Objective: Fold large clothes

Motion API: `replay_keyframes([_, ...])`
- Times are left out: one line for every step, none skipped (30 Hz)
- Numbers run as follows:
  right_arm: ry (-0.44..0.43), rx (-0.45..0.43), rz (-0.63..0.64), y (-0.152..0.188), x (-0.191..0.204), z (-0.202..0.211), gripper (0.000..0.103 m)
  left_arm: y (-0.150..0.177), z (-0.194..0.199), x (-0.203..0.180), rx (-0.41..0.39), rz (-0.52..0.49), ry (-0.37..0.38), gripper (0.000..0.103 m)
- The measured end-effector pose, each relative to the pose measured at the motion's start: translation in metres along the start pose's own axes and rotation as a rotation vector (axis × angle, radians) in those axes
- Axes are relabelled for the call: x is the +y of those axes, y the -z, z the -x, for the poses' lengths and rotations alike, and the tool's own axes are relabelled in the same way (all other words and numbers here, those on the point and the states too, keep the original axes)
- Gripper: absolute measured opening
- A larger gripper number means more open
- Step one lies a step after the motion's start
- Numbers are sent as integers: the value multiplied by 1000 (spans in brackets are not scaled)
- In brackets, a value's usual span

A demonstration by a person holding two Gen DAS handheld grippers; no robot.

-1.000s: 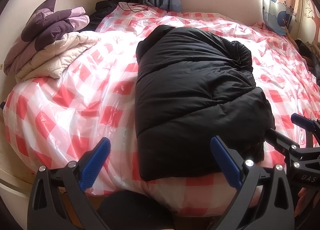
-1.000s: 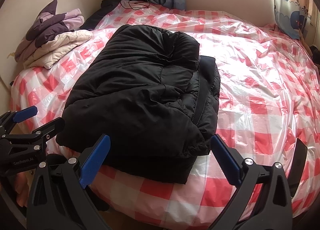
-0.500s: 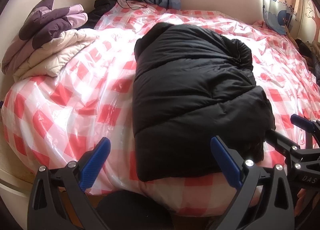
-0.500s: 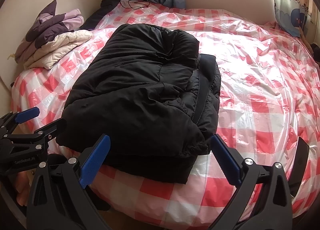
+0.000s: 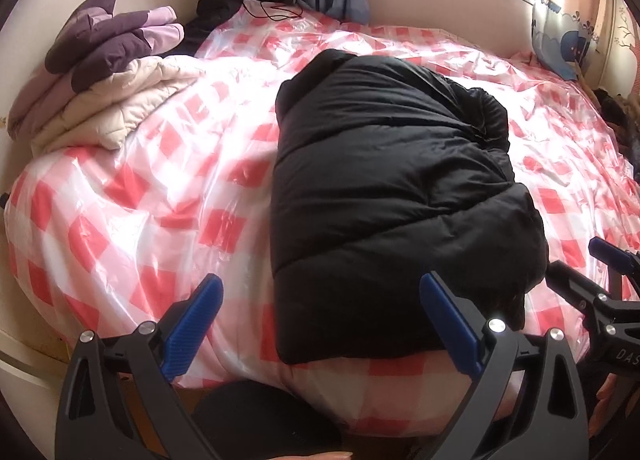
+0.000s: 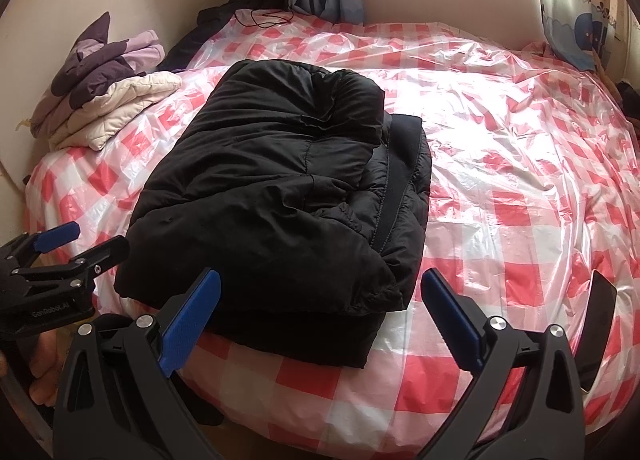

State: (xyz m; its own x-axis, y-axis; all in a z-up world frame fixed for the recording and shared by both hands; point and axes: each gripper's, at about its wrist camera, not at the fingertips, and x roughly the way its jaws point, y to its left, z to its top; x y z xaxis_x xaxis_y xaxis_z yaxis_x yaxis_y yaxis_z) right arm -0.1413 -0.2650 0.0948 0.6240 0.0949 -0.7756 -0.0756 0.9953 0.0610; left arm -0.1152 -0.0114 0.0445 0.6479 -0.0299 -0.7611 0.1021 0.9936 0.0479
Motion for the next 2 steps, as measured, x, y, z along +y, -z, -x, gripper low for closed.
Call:
replay_keyframes([1,1,0,-1,-2,0,97,1,0,-1,0,-3,-6,95])
replay_keyframes([0,3,0,-1,-2,0,97,2,0,-1,-1,-4,-8,95])
